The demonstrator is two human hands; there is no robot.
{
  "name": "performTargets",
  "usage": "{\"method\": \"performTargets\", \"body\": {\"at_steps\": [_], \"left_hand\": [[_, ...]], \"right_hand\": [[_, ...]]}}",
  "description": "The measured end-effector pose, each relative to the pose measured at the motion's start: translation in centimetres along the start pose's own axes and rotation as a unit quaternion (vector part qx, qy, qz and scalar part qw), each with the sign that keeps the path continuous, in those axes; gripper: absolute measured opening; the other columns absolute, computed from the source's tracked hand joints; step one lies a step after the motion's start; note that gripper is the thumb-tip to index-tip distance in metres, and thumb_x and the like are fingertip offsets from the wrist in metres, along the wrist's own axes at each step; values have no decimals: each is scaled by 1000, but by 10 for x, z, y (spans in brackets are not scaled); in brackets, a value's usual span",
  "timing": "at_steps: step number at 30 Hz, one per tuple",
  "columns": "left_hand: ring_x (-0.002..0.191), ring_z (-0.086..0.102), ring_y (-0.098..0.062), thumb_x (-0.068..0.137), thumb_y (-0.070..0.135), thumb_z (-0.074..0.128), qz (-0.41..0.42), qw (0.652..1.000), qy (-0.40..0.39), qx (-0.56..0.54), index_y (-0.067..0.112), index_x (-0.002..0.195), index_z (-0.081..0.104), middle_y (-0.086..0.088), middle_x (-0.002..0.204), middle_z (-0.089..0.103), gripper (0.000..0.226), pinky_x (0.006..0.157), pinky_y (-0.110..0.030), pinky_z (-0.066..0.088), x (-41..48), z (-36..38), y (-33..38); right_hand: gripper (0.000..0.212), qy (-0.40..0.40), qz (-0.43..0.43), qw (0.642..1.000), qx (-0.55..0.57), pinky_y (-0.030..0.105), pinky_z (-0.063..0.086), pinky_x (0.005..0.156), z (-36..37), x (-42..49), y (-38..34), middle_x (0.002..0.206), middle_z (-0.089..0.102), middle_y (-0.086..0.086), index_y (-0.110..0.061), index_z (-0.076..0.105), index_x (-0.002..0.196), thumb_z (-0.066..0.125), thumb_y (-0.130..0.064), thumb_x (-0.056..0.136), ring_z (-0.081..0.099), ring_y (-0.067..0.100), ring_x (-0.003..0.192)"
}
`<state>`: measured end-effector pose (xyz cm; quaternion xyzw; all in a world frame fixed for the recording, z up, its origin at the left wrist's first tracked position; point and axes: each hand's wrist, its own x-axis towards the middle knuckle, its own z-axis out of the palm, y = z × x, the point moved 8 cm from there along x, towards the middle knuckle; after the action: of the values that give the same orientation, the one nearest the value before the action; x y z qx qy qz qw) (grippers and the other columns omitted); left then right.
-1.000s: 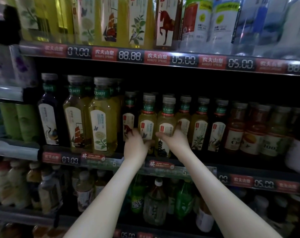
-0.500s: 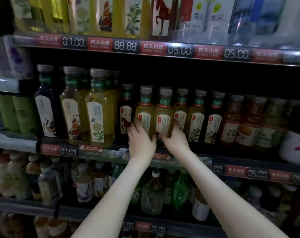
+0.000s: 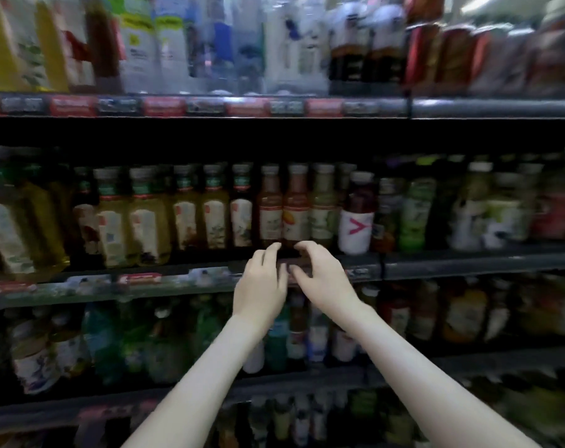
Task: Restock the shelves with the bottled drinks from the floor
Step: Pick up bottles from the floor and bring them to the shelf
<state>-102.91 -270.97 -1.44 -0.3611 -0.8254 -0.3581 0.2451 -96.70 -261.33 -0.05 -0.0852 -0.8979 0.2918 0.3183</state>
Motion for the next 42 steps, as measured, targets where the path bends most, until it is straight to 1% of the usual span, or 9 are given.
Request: {"method": "performTargets", "body": {"at_steps": [6,11,16,23,28,30,32,35,42], "left_hand": [[121,48,-21,97,30,47,49,996,-52,-58,17,143,37,-2,135,47,49,86,-33,47,-25,120,205],[124,47,-18,98,31,46,89,985,-110,-98,19,144,36,-1,138,45,48,86,-30,46,-35,203,355],[122,50,-17,97,34,47,141,981,-103,-90,18,142,39,0,136,48,49,84,-29,48,-13,265,455],[116,52,-14,98,35,46,219,961,-116,-120,18,143,37,3,134,46,50,73,-21,44,12,385,587],[114,52,-16,98,35,46,254,944,-143,-157,19,145,34,3,136,44,51,75,-26,49,42,471,689],[113,52,-16,98,35,45,266,937,-153,-168,19,145,34,3,136,44,51,75,-26,49,50,504,731],[118,49,-16,98,35,45,277,931,-160,-175,19,145,34,2,136,43,51,78,-26,49,53,536,769],[122,47,-16,98,35,46,289,927,-166,-173,19,147,33,1,138,42,53,80,-25,48,54,584,814],[131,38,-21,97,34,46,292,935,-139,-148,18,148,30,-3,144,39,56,105,-32,35,72,701,940]], "right_hand": [[45,34,39,995,-89,11,26,96,-178,-82,140,136,50,1,-12,43,139,54,-20,96,45,14,127],[45,68,98,985,-121,20,33,102,-310,-134,235,140,47,-3,-16,42,140,53,-22,97,42,12,130],[46,136,125,974,-133,18,34,100,-414,-157,318,140,45,-7,-18,39,141,53,-25,98,42,9,130],[52,156,153,963,-158,13,31,98,-516,-164,441,146,36,-8,-19,32,146,52,-24,98,38,8,133],[54,166,187,950,-186,18,38,95,-612,-159,527,147,33,-11,-25,28,148,50,-24,99,40,8,131],[55,166,211,944,-192,27,41,100,-648,-165,564,147,31,-13,-28,27,148,50,-25,99,39,8,131],[55,183,227,937,-194,32,44,101,-683,-175,602,145,33,-13,-30,29,147,52,-25,98,40,9,131],[56,197,244,929,-198,28,47,94,-729,-189,653,144,34,-11,-29,28,148,53,-23,97,41,9,129],[63,182,255,929,-198,27,49,87,-854,-203,787,145,32,-9,-33,20,151,52,-22,98,48,9,113]]}}
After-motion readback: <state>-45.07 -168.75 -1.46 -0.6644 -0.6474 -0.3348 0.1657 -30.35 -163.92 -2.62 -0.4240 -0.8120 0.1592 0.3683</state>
